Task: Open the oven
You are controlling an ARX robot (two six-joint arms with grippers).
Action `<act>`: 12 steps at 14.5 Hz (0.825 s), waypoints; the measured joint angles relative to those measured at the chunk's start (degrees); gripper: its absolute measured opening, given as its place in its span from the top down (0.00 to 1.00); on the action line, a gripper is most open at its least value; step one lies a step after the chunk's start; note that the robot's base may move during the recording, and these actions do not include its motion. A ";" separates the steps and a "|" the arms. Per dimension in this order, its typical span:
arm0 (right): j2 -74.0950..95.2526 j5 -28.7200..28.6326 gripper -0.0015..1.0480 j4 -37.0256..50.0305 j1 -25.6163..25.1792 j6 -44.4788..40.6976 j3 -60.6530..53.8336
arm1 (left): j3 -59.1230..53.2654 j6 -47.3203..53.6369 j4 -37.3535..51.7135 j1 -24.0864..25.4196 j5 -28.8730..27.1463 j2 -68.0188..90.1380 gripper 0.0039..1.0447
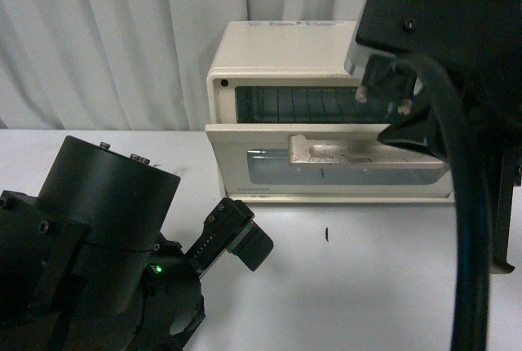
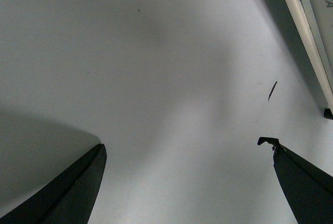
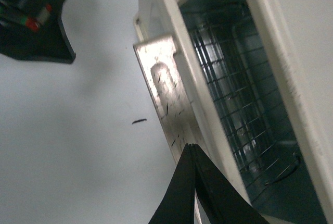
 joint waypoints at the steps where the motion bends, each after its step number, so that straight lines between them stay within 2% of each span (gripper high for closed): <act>1: -1.95 -0.63 0.98 -0.44 0.83 0.72 0.09 | 0.00 0.00 0.02 0.00 0.02 0.00 0.06; 4: -3.52 -1.38 0.98 -1.20 1.31 2.14 0.81 | 0.00 0.00 0.00 0.00 0.00 0.00 0.06; 12: 2.25 -1.84 0.98 4.07 -3.19 4.00 0.74 | 0.00 0.00 0.00 0.00 0.02 0.00 0.06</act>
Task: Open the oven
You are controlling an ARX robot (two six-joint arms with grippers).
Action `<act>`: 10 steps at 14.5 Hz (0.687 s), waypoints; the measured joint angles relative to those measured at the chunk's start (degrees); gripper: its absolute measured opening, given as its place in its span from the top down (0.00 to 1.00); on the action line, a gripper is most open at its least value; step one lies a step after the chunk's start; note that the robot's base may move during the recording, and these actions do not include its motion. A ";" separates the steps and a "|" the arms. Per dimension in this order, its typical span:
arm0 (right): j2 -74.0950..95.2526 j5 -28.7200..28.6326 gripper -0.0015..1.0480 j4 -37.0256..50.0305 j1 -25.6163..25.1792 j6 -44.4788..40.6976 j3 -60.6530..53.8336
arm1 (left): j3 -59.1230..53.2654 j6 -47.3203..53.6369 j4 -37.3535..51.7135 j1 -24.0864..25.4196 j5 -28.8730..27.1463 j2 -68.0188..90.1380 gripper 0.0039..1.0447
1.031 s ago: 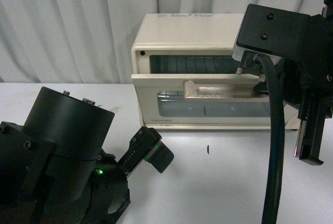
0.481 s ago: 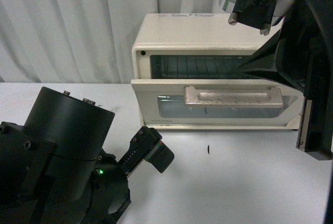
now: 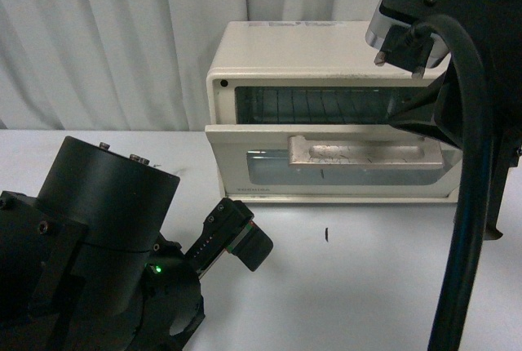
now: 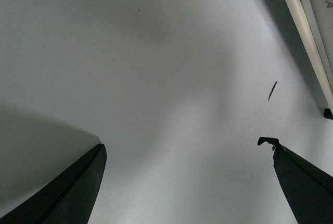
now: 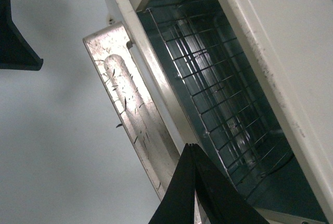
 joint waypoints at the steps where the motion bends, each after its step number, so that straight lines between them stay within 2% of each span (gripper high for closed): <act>1: 0.70 0.02 0.98 0.39 -0.07 0.13 -0.02 | 0.00 0.00 0.00 0.00 0.00 0.00 0.06; 8: 3.91 -1.09 0.98 4.59 -0.39 2.45 -1.92 | 0.00 0.00 -0.02 0.00 -0.02 0.00 0.06; 10: 2.93 -2.49 0.98 1.77 0.35 2.84 -3.76 | 0.00 0.00 -0.04 0.00 -0.02 0.00 0.06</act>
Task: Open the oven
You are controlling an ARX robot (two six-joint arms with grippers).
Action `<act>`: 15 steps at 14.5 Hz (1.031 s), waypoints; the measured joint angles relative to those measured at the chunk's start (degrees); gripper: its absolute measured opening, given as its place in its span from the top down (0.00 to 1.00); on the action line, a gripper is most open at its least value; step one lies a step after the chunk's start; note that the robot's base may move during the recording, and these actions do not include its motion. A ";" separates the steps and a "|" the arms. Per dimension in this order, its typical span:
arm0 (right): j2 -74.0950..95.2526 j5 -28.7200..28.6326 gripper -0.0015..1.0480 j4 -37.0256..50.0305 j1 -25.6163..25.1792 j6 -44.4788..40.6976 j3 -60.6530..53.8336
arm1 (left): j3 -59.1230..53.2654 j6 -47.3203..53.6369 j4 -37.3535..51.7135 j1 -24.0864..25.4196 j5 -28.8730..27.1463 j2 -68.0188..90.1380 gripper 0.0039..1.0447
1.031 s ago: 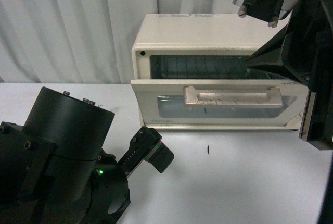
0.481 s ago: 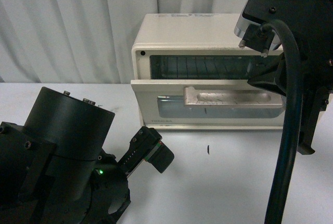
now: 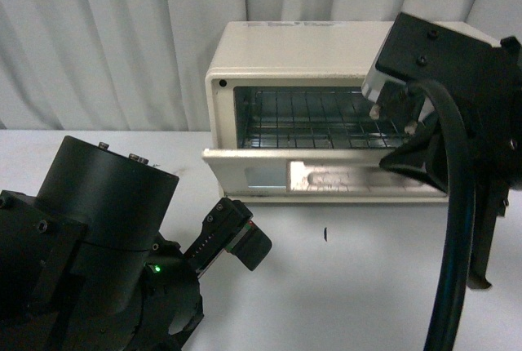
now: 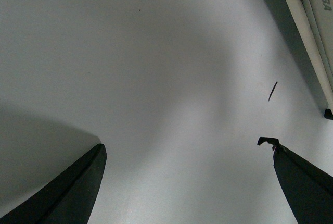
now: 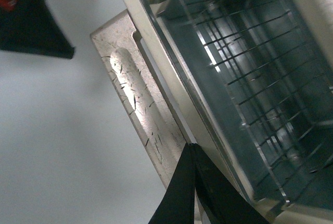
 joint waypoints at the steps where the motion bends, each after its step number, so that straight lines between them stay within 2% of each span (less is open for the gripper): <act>1: -0.24 -0.46 0.98 -1.70 0.94 0.28 -1.16 | 0.00 0.00 0.00 0.00 -0.02 0.00 0.06; 4: -3.80 -1.62 0.98 -4.85 2.80 1.33 -2.27 | -0.02 0.24 0.00 -0.02 0.04 -0.09 0.06; 9: -12.09 -2.40 0.98 -5.16 0.96 3.23 2.60 | -0.04 0.24 -0.04 -0.02 -0.15 -0.09 0.06; 10: -12.61 -1.25 0.91 -3.82 -0.07 3.41 3.45 | -0.04 0.24 -0.07 -0.02 -0.15 -0.09 0.06; 15: -13.42 -0.33 0.39 -3.19 -0.63 3.80 4.39 | -0.04 0.26 -0.04 -0.02 -0.11 -0.09 0.06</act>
